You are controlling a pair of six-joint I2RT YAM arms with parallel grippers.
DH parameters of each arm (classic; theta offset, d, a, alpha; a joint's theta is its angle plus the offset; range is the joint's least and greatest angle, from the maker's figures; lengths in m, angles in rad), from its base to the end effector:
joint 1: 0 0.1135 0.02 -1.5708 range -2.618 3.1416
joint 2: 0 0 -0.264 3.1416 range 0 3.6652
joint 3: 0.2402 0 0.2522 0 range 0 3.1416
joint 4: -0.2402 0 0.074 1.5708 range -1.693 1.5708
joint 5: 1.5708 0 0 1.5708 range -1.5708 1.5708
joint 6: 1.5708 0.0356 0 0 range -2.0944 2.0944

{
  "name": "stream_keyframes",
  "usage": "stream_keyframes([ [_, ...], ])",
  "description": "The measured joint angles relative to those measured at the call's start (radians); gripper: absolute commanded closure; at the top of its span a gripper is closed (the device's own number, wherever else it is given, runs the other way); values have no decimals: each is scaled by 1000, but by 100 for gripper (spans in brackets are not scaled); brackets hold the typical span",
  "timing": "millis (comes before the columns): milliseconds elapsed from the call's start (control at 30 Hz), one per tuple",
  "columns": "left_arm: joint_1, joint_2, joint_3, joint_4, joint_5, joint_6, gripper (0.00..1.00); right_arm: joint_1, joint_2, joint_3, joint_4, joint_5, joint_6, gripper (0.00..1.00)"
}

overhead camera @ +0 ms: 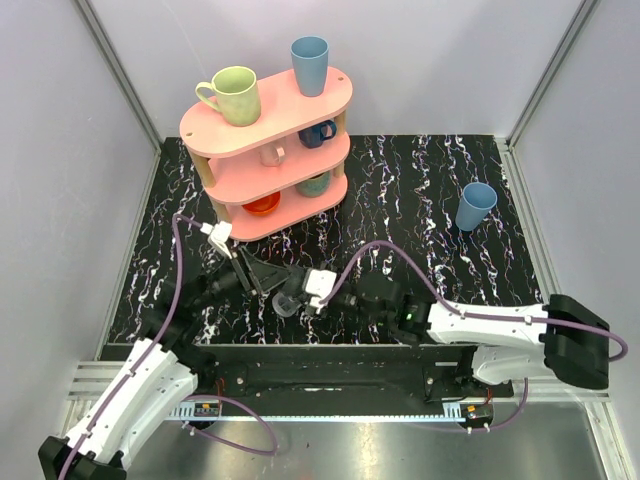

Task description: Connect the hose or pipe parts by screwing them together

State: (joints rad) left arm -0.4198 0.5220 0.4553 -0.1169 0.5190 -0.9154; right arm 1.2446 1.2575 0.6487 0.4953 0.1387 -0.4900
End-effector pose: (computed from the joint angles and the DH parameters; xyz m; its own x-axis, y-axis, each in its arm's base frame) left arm 0.1231 -0.0743 0.2695 -0.7352 -0.4257 -0.5274 0.3549 0.4211 -0.8347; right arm 0.0952 0.2660 0.2614 0.3888 -0.3053 -0.8693 -0.8060 0.3444 -0.4814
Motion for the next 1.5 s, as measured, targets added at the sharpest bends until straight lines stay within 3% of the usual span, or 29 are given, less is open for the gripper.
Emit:
stream_keyframes([
  [100, -1, -26, -53, 105, 59, 66, 100, -85, -37, 4, -62, -212, 105, 100],
  [400, 0, 23, -97, 320, 255, 197, 100, -236, -60, 49, -175, -601, 299, 100],
  [433, 0, 30, -93, 323, 278, 210, 94, -245, -62, 50, -182, -629, 312, 100],
  [467, 0, 32, -91, 322, 294, 219, 55, -249, -66, 50, -189, -650, 323, 100],
  [500, 0, 35, -84, 312, 309, 232, 34, -251, -68, 50, -195, -660, 327, 100],
  [567, -3, 39, -46, 250, 317, 261, 11, -251, -79, 50, -200, -672, 330, 100],
  [633, -8, 53, 26, 157, 302, 303, 6, -249, -90, 50, -200, -678, 328, 100],
  [833, -7, 67, 165, 2, 194, 329, 4, -248, -103, 50, -204, -619, 314, 100],
  [1033, -7, 67, 227, -168, 20, 200, 6, -219, -120, 48, -198, -425, 259, 100],
  [1300, -7, 21, 268, -369, -188, 17, 4, 21, -103, -21, -8, 6, -34, 100],
  [1500, -7, -10, 269, -408, -213, -102, 3, 126, 18, -47, 187, 240, -243, 100],
])
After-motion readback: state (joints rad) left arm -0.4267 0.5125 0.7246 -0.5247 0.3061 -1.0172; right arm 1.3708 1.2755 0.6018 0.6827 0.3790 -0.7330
